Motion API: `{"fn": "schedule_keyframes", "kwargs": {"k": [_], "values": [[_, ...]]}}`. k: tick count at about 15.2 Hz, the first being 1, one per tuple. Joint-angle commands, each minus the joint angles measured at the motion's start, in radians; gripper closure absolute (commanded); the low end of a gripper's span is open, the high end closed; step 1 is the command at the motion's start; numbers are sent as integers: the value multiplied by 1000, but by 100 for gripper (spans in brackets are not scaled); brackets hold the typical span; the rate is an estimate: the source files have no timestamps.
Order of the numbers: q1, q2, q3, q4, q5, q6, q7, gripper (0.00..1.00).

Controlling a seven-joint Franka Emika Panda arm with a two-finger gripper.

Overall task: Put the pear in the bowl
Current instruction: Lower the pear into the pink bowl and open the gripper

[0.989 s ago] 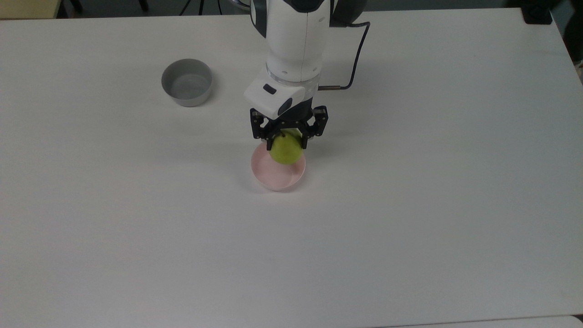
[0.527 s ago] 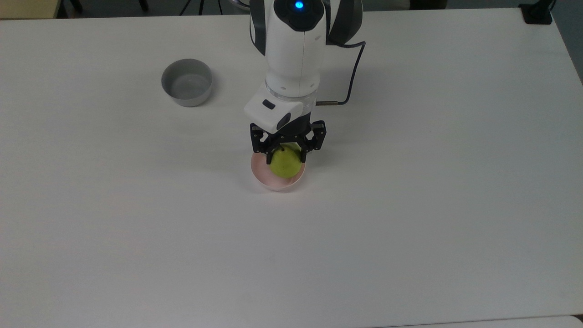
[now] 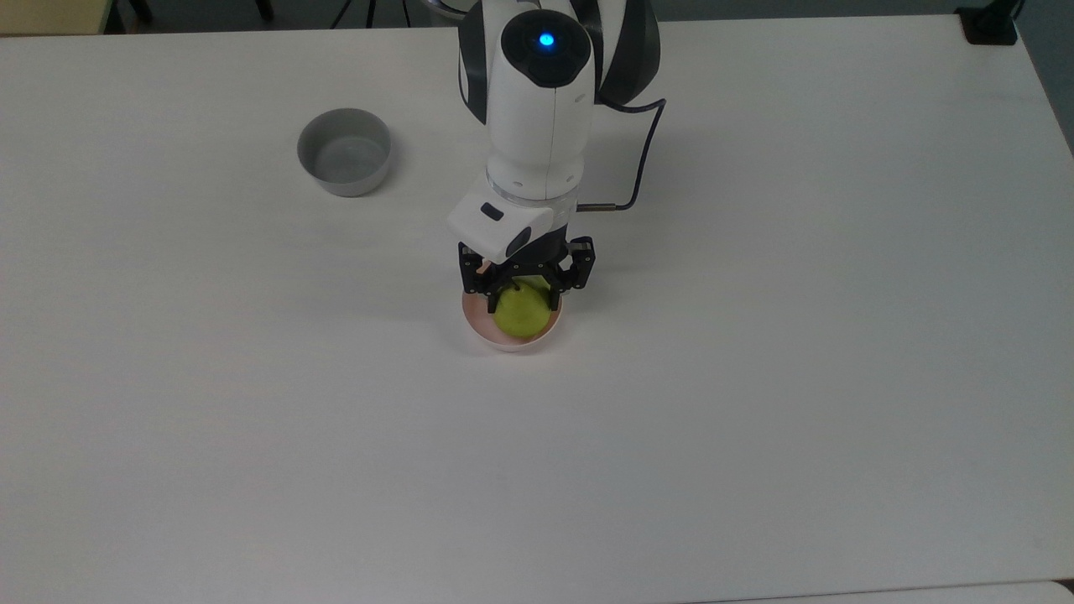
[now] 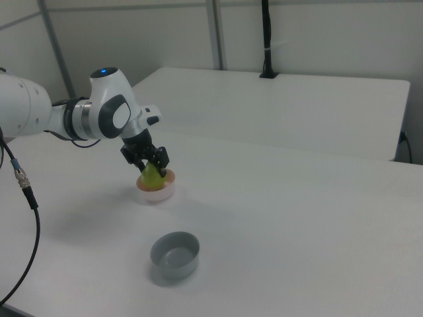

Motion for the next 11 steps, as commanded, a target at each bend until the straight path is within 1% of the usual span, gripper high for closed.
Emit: {"fn": "schedule_keyframes", "kwargs": {"k": [1,2,4,6,7,11], "values": [[6,3,-10,-16,-23,37,19,37],[6,3,-10,-16,-23,37,19,34],[5,3,-10,-16,-23,40,19,31],[-3,2,-11,-16,-23,39,21,9],[-3,2,-11,-15,-22,39,22,0],[-3,-10,-11,-13,-20,28,27,0]]}}
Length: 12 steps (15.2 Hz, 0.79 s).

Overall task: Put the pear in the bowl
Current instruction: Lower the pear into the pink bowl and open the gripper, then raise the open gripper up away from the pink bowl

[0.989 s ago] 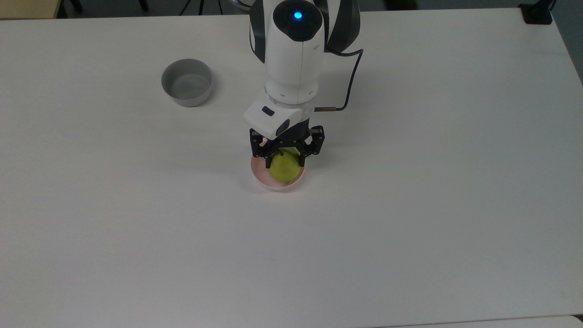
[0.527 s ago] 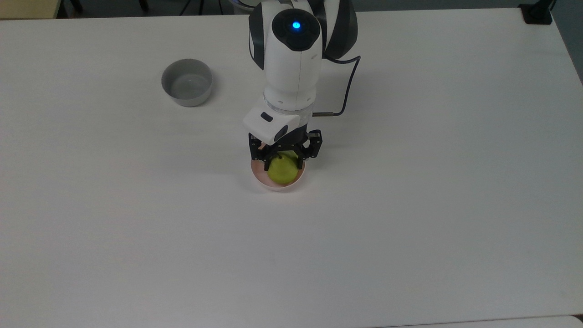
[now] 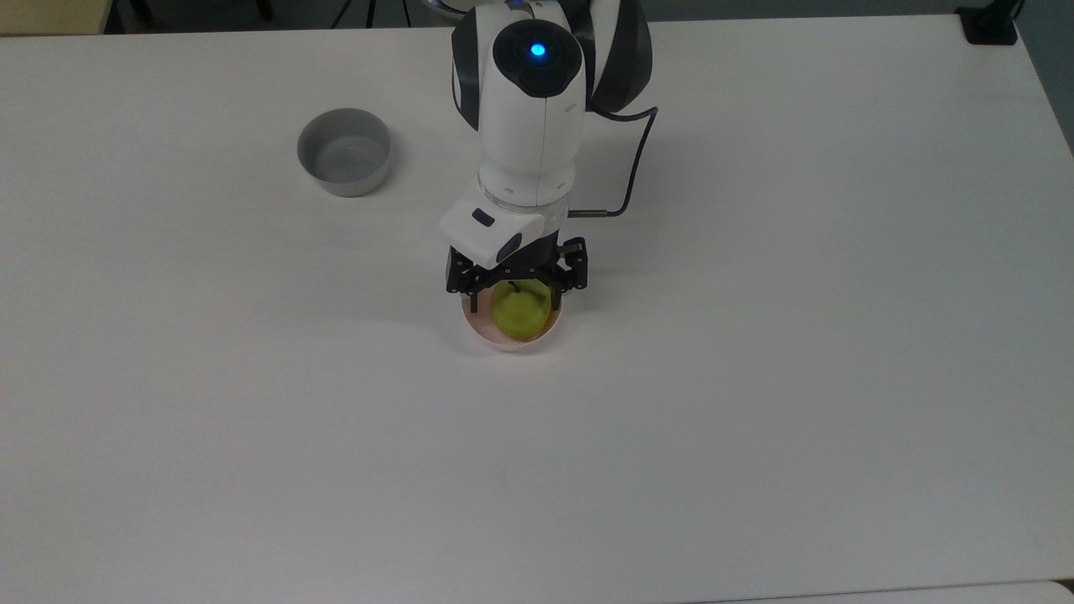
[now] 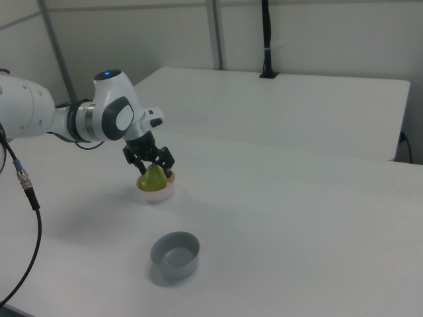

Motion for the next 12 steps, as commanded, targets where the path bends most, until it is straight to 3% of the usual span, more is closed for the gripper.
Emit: {"fn": "schedule_keyframes", "kwargs": {"k": [1,3,8,12], "values": [[2,-28,-4,-16,-18,23,27,0],[2,-53,-4,-14,-12,7,27,0],[1,-116,-6,64,-4,-216,27,0],[-22,-218,-7,67,-4,-351,15,0]]}}
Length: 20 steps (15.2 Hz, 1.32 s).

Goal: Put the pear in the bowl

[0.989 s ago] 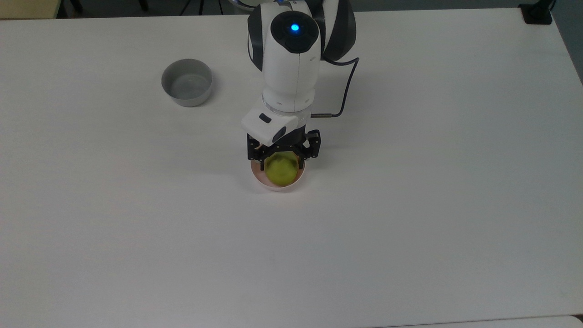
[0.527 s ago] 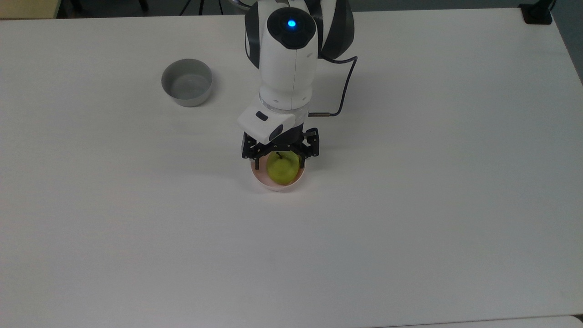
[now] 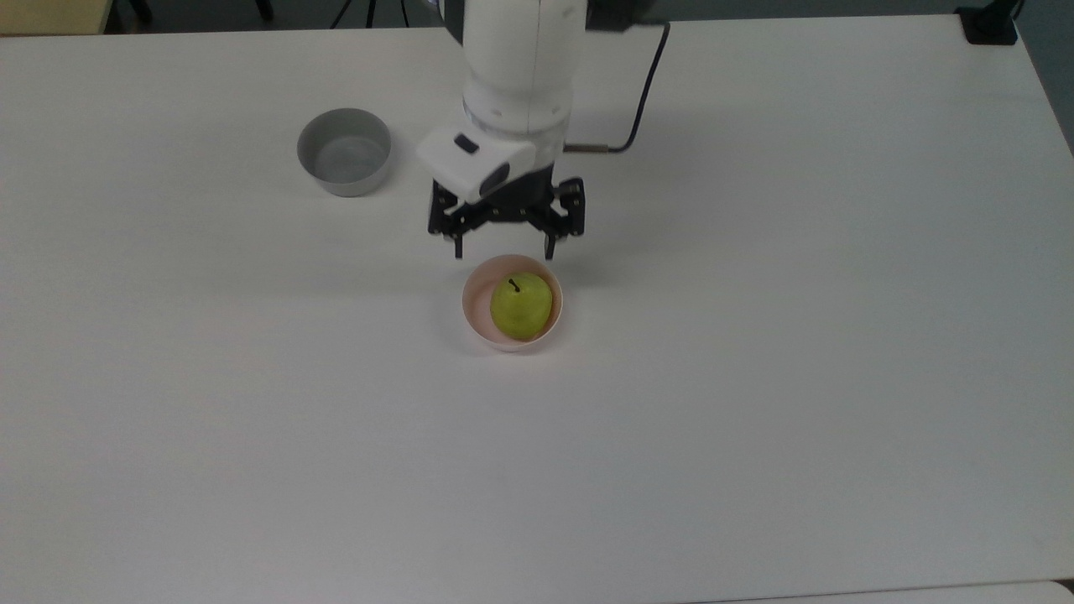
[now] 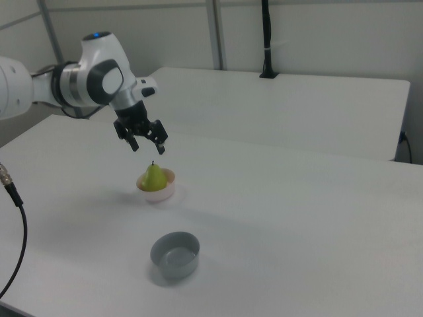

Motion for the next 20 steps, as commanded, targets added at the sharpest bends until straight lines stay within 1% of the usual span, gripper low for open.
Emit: {"fn": "schedule_keyframes", "kwargs": {"k": [1,4,8,10,12,14,20], "values": [[-33,-117,-4,-14,-2,-141,-4,0],[-66,-193,-4,-16,1,-239,-29,0],[-137,-279,-6,-16,76,-365,-168,0],[-148,-309,-6,-16,79,-418,-190,0],[-149,-323,-4,-14,79,-451,-188,0],[-146,-326,2,-18,73,-452,-176,0],[-151,-326,-6,-13,70,-460,-174,0]]}}
